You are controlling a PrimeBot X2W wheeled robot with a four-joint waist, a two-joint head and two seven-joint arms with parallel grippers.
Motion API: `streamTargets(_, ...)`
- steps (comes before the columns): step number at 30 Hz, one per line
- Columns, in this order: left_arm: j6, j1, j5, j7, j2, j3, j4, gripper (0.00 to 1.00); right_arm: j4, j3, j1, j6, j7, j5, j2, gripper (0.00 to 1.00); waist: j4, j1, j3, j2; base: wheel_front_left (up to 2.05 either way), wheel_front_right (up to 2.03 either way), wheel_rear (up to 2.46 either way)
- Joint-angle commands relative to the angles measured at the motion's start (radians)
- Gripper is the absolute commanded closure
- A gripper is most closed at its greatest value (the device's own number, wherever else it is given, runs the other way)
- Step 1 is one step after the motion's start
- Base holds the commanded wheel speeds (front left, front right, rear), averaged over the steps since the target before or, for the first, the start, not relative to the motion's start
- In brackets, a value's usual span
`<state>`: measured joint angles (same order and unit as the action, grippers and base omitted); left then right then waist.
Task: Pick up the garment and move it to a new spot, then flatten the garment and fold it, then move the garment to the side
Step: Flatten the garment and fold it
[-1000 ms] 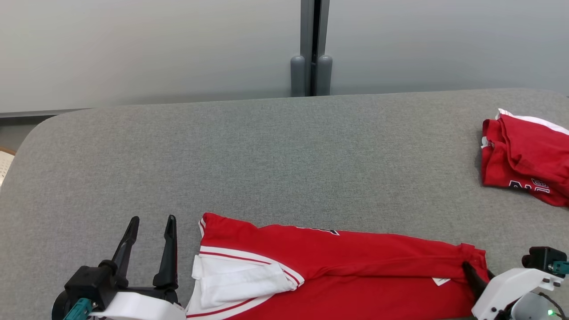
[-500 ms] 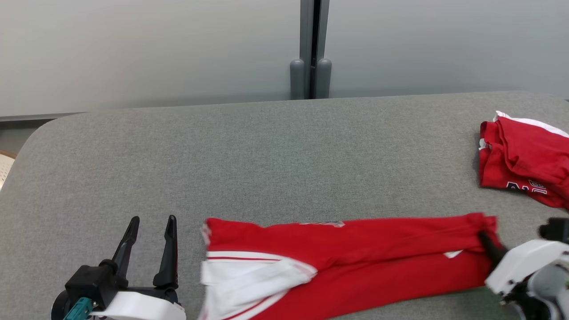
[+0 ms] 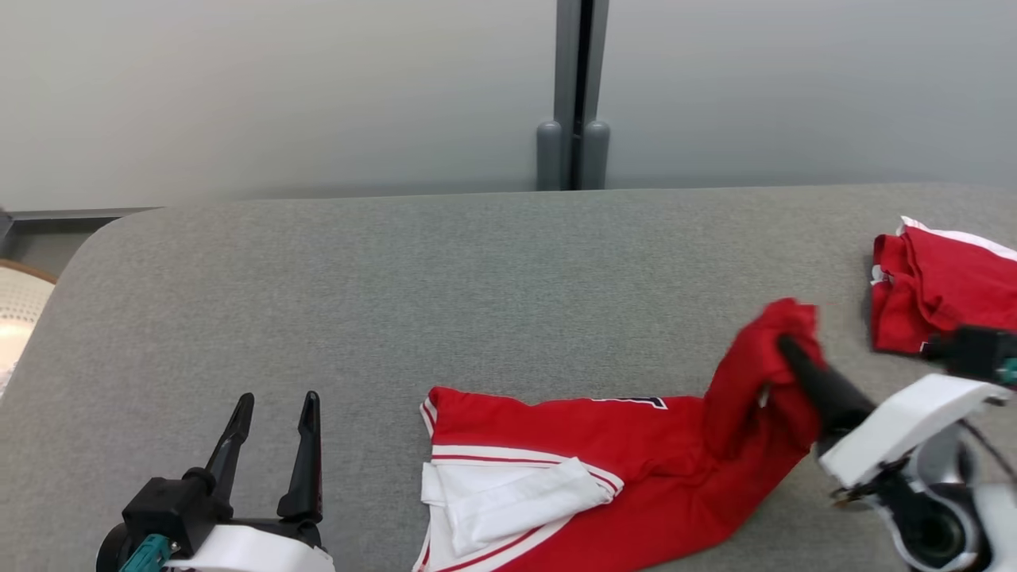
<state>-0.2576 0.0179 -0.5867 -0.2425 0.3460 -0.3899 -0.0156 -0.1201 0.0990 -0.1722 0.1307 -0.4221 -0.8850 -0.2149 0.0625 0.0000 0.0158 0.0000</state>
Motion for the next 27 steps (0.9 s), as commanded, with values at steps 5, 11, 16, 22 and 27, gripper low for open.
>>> streamTargets(5, 0.008, -0.011, -0.002, 0.008, 0.014, -0.001, -0.004, 0.0, 0.074, 0.092, 0.03, 0.0, -0.061, -0.064, 0.086, 1.0, 0.085, 0.0, -0.004, 0.0, 0.0, 0.0, 0.0)
streamTargets(11, 0.021, -0.041, 0.008, 0.018, 0.013, -0.02, 0.0, 0.0, -0.042, 0.176, 0.001, 0.0, -0.025, -0.072, 0.138, 1.0, 0.197, 0.0, 0.004, 0.0, 0.0, 0.0, 0.0)
streamTargets(16, 0.027, -0.053, 0.009, 0.021, 0.004, -0.034, 0.01, 0.0, -0.149, 0.225, -0.034, 0.0, 0.024, -0.085, 0.154, 1.0, 0.259, 0.0, 0.007, 0.0, 0.0, 0.0, 0.0)
streamTargets(22, 0.035, -0.071, 0.012, 0.022, 0.001, -0.046, 0.025, 0.0, -0.311, 0.314, -0.09, 0.0, 0.086, -0.098, 0.162, 1.0, 0.328, 0.0, 0.009, 0.0, 0.0, 0.0, 0.0)
streamTargets(27, 0.034, -0.071, 0.007, 0.019, 0.001, -0.044, 0.033, 0.0, -0.384, 0.397, -0.125, 0.0, 0.154, -0.14, 0.163, 1.0, 0.341, 0.0, 0.011, 0.0, 0.0, 0.0, 0.0)
